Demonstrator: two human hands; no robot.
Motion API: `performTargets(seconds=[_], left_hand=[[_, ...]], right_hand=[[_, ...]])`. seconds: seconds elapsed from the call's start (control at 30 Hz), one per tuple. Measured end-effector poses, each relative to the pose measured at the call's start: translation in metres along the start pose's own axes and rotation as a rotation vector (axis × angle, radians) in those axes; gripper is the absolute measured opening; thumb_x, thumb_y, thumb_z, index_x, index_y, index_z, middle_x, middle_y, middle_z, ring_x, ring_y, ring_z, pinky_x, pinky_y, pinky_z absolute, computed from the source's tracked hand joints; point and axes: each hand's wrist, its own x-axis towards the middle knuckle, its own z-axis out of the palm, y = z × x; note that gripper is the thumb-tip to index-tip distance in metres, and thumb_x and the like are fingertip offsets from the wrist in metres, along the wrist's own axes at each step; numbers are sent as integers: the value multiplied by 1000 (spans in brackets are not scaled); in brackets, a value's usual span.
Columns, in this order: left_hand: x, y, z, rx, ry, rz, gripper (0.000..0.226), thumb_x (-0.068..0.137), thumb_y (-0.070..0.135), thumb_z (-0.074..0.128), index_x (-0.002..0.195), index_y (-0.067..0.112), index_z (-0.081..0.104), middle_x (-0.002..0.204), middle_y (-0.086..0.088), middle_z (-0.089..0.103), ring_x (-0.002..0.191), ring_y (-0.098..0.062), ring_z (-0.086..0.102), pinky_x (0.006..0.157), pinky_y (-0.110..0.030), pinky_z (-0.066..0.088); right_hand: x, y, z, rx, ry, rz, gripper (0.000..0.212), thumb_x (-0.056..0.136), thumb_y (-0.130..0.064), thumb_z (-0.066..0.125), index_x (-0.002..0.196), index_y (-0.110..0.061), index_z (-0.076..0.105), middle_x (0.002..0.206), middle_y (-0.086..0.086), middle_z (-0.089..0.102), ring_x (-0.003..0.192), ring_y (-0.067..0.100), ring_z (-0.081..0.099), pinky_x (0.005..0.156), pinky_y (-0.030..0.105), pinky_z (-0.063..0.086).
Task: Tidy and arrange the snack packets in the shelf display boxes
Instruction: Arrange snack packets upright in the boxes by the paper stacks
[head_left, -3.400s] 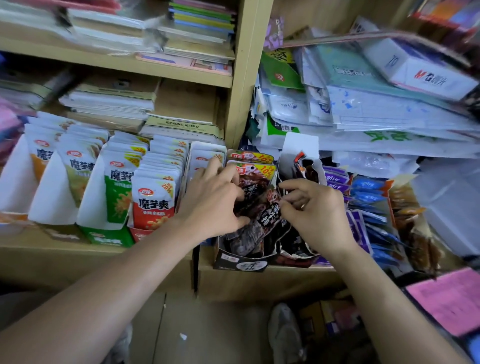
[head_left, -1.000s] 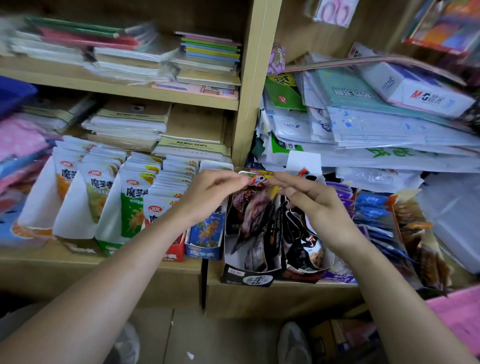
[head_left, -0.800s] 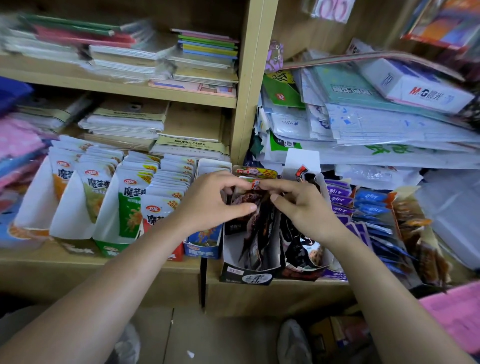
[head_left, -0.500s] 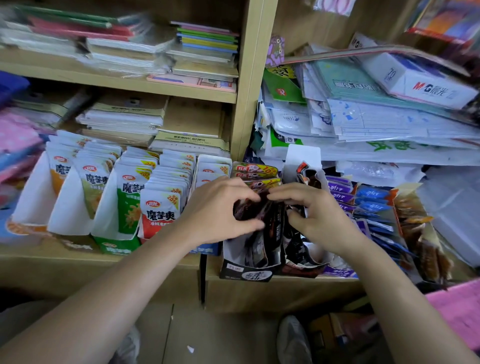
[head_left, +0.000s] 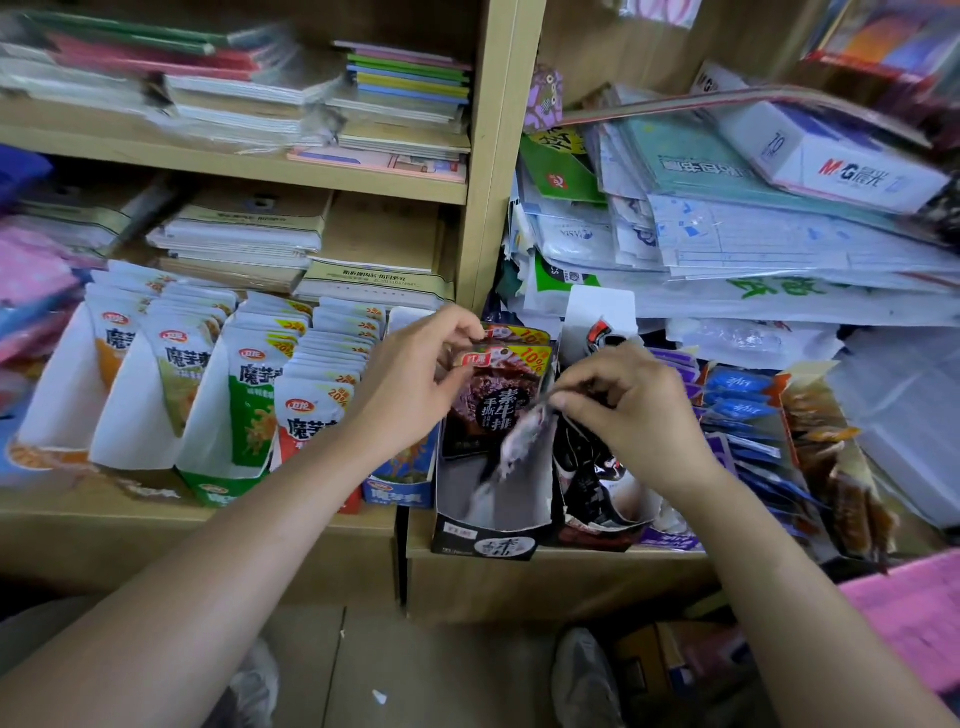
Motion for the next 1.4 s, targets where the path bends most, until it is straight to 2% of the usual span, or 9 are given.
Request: performTargets(seconds=[0.1, 0.2, 0.43, 0.6, 0.83, 0.97, 1.1, 1.23, 1.4], left_hand=[[-3, -1, 4, 36, -61, -33, 34, 86, 8, 75, 102, 33, 58, 88, 19, 65, 74, -4, 64, 66, -34, 56], [-2, -5, 3, -20, -52, -86, 33, 84, 0, 73, 90, 29, 58, 83, 9, 68, 70, -13, 67, 65, -42, 58], [-4, 1, -7, -217, -36, -198, 37, 87, -5, 67, 95, 30, 72, 96, 18, 69, 90, -1, 66, 76, -10, 49], [-18, 10, -10, -73, 54, -44, 24, 81, 13, 76, 98, 28, 69, 92, 12, 59, 81, -9, 60, 69, -25, 51], [-25, 25, -10, -374, -73, -354, 44, 97, 16, 61, 137, 30, 54, 88, 5, 77, 72, -10, 69, 63, -25, 53], [-19, 21, -12, -542, -139, -479, 42, 101, 19, 56, 137, 40, 52, 96, -4, 77, 87, -21, 72, 75, -34, 59], [-13, 22, -16, -688, -73, -618, 26, 100, 33, 59, 121, 18, 64, 89, -9, 78, 87, -25, 76, 75, -30, 60], [-12, 23, -21, -801, -13, -617, 25, 89, 32, 72, 103, 11, 72, 92, -16, 76, 85, -30, 76, 72, -29, 62], [-13, 18, -27, -637, -11, -508, 45, 80, -6, 78, 113, 25, 73, 101, 2, 78, 96, -16, 74, 79, -27, 60]], right_hand=[[5, -2, -4, 82, 162, 107, 11, 85, -17, 78, 80, -22, 71, 69, -23, 60, 68, -1, 53, 62, 10, 36], [9, -1, -7, 155, 205, 185, 9, 89, -19, 76, 84, -23, 70, 75, -7, 66, 62, 9, 54, 59, 16, 40], [9, 1, -14, 260, 265, 319, 8, 94, -18, 70, 87, -15, 68, 77, 6, 71, 45, 18, 65, 47, 28, 45], [7, -1, -13, 348, 301, 363, 8, 95, -18, 69, 88, -17, 66, 85, 1, 73, 50, 20, 69, 47, 27, 50], [9, 4, -6, 557, 317, 393, 8, 95, -10, 67, 88, -13, 68, 83, -2, 72, 75, 16, 70, 63, 36, 63], [8, 6, -4, 661, 222, 343, 5, 94, -11, 66, 91, -8, 68, 81, 2, 68, 81, 17, 66, 81, 43, 62], [4, -6, -7, 790, 63, 287, 19, 87, -30, 64, 80, -15, 73, 72, -15, 64, 74, 8, 63, 87, 51, 57], [2, -4, -11, 896, -71, 263, 49, 85, -58, 66, 75, -12, 78, 91, 12, 72, 92, 29, 68, 80, 47, 58], [-4, -4, -2, 425, -233, 118, 12, 92, -18, 72, 92, -9, 79, 96, 2, 77, 97, 18, 71, 90, 29, 53]])
